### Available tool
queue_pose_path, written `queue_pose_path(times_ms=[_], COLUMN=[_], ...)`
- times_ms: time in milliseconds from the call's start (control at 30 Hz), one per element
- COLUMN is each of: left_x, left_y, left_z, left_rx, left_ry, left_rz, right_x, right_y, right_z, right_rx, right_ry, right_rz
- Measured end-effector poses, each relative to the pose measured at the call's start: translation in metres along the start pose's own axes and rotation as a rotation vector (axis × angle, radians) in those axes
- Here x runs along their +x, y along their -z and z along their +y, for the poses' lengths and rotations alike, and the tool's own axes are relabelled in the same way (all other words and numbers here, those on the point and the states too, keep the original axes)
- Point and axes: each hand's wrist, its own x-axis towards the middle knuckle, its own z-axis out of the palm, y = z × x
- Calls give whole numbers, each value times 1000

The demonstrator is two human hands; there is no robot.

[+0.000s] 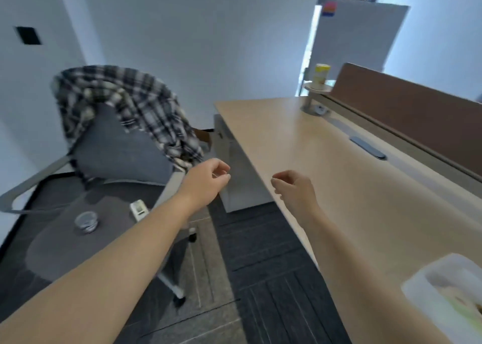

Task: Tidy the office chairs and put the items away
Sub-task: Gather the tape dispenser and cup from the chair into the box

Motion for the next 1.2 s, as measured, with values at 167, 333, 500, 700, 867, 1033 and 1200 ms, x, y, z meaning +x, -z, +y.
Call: queue_pose_path(times_ms=[167,333,500,700,867,1033,1200], left_x=[-23,-33,-13,24,41,59,81], left_y=[69,127,174,236,263,250,209], left_z=[-73,-149,-242,-384,-502,-605,-673], left_rx=[23,27,-25,-55,-40,-95,-135], left_ry=[167,312,396,507,663,757,767], left_rz=[140,231,222,158,109,88,36], right_x=[12,18,37,80,107,130,149], right_y=[-97,-202,-308,-458,-576,-670,-735], right_z=[-30,-52,-59,-56,-29,27,97], right_rx=[-35,-87,-130,-195,-279,-339,-486], right_ry=[14,21,-15,-126,-188,-184,-172], right_rz=[-180,-326,-369,-376,-438,-548,-606])
